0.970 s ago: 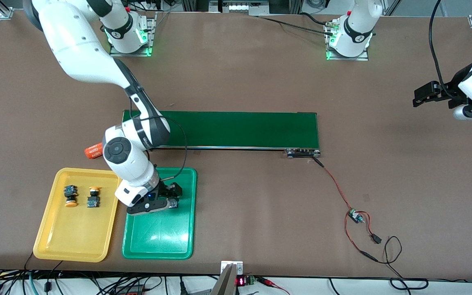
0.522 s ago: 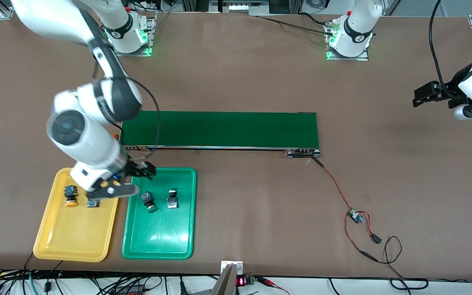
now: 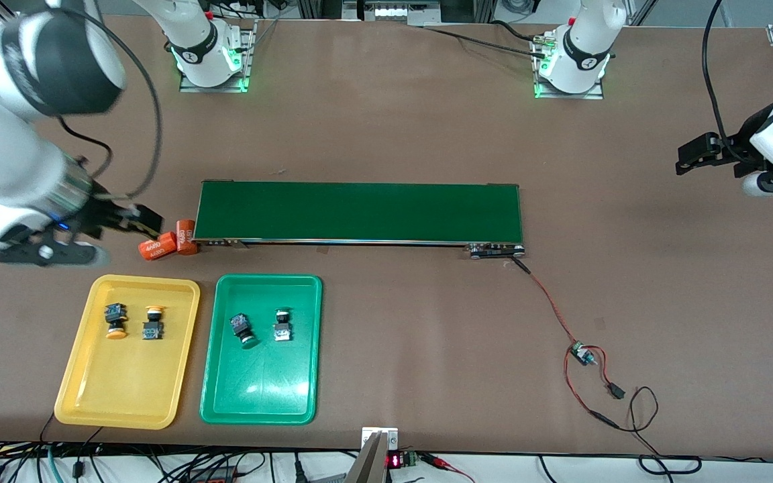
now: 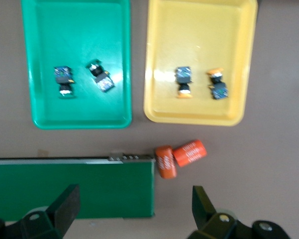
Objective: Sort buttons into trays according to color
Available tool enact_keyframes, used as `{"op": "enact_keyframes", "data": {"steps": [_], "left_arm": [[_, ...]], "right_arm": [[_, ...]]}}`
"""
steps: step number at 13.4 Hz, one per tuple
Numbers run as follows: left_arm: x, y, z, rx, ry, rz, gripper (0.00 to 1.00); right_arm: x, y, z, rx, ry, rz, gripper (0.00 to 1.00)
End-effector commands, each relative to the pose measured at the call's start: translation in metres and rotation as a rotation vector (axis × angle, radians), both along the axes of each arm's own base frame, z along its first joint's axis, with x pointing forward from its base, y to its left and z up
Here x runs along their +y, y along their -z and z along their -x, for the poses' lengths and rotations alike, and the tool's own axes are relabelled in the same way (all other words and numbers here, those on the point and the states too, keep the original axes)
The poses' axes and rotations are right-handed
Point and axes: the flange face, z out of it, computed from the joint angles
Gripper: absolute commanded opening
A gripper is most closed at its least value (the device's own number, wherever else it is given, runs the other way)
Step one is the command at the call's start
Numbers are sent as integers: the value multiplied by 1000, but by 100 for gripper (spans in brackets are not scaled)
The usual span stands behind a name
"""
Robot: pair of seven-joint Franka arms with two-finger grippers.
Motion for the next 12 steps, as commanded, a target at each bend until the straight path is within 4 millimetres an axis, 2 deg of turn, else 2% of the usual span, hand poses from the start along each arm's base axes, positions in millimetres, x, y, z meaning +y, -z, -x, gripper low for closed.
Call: {"op": "enact_keyframes", "data": {"steps": [1,4,6,7,12], "left_arm": [[0,-6,-2,4,23,0,100],[-5,-8,-2,1,31,-1,100],[-5,-8,-2,1,31,1,100],[-5,-8,-2,1,31,1,100],[-10,-9,-1,-2,37,0,100]], "right_arm": [[-30,-18,50,21,17,5,100],[-60,-21,79,34,74,13,100],[-64,-9,86,64,85,-6,100],[-67,-11,94,65,87,-4,100],[-104,-9,96,80,106,-14,100]]}}
